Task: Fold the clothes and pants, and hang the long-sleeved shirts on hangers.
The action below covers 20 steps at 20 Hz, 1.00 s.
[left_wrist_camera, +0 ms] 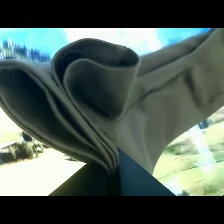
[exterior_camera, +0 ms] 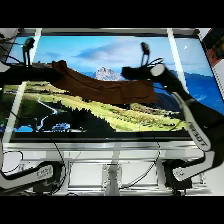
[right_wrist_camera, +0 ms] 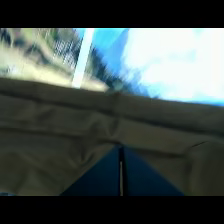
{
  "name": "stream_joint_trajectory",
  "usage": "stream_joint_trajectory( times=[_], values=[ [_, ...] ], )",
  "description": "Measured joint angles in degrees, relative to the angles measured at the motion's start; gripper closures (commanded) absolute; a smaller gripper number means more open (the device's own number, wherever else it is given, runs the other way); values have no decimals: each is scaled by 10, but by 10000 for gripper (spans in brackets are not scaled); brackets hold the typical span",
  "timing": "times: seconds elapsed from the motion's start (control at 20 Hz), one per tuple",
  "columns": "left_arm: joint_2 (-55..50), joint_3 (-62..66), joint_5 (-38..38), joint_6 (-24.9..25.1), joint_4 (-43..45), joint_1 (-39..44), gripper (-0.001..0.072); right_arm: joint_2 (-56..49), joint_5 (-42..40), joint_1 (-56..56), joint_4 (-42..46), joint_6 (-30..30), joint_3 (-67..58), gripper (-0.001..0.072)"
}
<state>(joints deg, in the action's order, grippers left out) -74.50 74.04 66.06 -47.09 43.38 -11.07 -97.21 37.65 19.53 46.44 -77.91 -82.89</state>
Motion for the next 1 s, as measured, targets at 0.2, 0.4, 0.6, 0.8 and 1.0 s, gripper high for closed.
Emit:
stream_joint_trajectory(
  times=[0.2, 0.4, 0.6, 0.8, 1.0],
  values=[
    [34, 0, 2, 0, -6, 9, 688, -79, 0, 82, 3, -58, -50, 702],
    [41, 0, 2, 0, -15, 26, 688, -130, -20, 158, -10, -91, -103, 702],
    [41, 0, -4, 0, -23, 43, 688, -160, -33, 209, -14, -116, -142, 701],
    [39, 0, -24, 0, -44, 64, 688, -164, -3, 206, 10, -125, -155, 701],
    [21, 0, -61, 0, -59, 118, 689, -135, 101, 136, 89, -127, -158, 701]
  ],
)
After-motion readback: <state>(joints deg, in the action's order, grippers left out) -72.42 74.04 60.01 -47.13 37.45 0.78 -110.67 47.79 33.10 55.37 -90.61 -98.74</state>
